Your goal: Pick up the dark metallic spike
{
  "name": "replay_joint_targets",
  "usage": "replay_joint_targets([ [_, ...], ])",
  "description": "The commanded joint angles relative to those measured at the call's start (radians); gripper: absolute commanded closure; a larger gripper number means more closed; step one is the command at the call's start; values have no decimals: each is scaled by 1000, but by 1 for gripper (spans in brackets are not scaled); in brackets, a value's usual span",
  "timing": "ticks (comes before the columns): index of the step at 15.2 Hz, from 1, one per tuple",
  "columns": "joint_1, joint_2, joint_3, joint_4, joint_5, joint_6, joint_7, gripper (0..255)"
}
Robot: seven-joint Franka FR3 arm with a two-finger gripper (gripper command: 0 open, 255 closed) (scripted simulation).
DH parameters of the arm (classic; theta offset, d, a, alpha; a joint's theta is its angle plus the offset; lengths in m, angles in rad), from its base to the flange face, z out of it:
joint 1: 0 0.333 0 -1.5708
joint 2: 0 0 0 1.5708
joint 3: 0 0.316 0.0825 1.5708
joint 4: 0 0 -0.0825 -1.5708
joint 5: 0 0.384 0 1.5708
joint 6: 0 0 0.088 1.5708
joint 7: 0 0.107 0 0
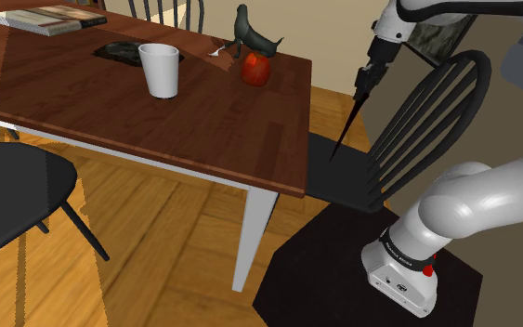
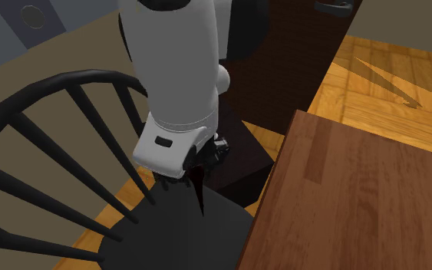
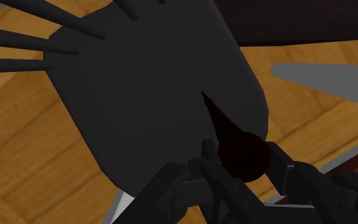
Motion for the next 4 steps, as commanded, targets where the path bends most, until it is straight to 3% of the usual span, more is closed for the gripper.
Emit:
replay_joint_targets([
  [1,1,-2,3,25,2,-28,1,255],
  [4,2,-1,5,42,3,-43,0,255],
])
